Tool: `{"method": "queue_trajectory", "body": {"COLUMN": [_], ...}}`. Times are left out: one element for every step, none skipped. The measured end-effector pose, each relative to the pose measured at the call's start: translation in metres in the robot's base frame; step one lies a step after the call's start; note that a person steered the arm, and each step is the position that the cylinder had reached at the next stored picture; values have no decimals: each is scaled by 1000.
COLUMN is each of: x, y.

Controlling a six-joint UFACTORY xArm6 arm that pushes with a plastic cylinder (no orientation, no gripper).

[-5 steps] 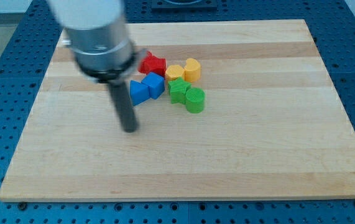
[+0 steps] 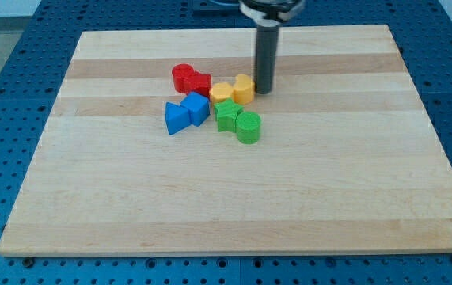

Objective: Separate the yellow heart from the yellow hexagon

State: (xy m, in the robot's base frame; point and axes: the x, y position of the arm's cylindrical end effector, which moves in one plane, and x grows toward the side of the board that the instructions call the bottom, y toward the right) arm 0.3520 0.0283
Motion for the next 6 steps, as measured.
{"method": "queue_trajectory", "body": {"x": [3,26,41,12,-38,-67], "y": [-10,-6,-14,-58,-65,-65]}}
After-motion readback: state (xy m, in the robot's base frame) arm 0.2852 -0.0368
